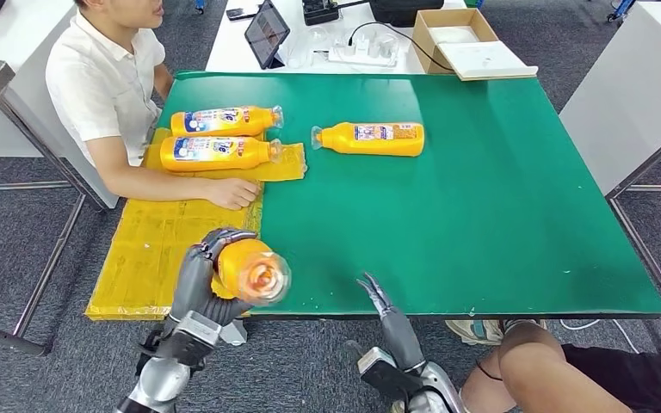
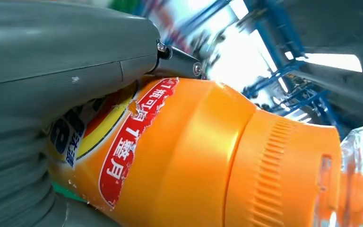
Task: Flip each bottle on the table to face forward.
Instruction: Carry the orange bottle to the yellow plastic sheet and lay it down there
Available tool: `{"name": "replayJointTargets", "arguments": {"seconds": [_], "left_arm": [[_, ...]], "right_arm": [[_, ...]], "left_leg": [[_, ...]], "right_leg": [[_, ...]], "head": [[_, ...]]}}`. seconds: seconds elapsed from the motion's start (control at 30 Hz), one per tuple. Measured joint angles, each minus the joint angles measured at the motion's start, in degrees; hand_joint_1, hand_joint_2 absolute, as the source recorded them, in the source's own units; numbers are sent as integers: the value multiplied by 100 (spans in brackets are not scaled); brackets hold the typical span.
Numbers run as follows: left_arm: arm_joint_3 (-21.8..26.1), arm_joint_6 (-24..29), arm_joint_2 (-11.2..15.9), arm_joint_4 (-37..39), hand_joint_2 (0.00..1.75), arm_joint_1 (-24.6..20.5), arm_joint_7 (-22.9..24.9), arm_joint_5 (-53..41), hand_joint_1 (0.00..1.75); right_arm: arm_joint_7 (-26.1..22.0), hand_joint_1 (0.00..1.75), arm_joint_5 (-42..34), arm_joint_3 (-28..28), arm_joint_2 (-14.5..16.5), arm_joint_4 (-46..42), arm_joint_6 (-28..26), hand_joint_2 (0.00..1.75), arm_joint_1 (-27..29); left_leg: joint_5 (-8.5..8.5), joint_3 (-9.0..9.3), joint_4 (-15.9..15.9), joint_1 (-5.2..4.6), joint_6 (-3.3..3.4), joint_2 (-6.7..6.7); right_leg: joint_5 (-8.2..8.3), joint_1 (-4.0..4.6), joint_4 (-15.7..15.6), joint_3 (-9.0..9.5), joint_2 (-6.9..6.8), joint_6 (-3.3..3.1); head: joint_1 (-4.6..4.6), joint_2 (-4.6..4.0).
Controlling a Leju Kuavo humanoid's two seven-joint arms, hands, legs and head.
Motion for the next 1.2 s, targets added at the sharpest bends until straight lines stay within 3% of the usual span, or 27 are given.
{"name": "replayJointTargets", "arguments": {"seconds": [0.23,0.4,0.5,0.93,1.2], "left_arm": [[-128,-142,372,100,175,-336,890,-1559,175],[-363,-5,502,1057,175,-1053,1923,-3284,175],[-496,146,497,1602,175,-1398,2269,-3833,175],[-389,301,57,3411,175,-2395,2595,-3459,175],[-153,-200,-186,4556,175,-2882,2419,-3073,175]], "right_arm": [[8,0,233,-387,39,14,-169,0,299],[91,0,309,-514,124,15,-175,0,276],[148,0,345,-540,185,9,-151,0,253],[127,0,447,-566,431,-79,-104,0,114],[144,0,365,-552,478,-338,-73,0,114]], "left_leg": [[4,3,0,1,-2,1],[15,5,0,1,-2,1],[16,5,0,0,-2,3],[15,0,0,0,-3,0],[16,1,0,0,-3,0]], "right_leg": [[1,1,0,-1,0,-1],[7,0,2,4,0,-2],[8,0,3,4,1,-1],[7,0,2,1,0,-1],[7,0,4,2,0,-1]], "head": [[-1,0],[1,0],[0,0],[0,0],[0,0]]}}
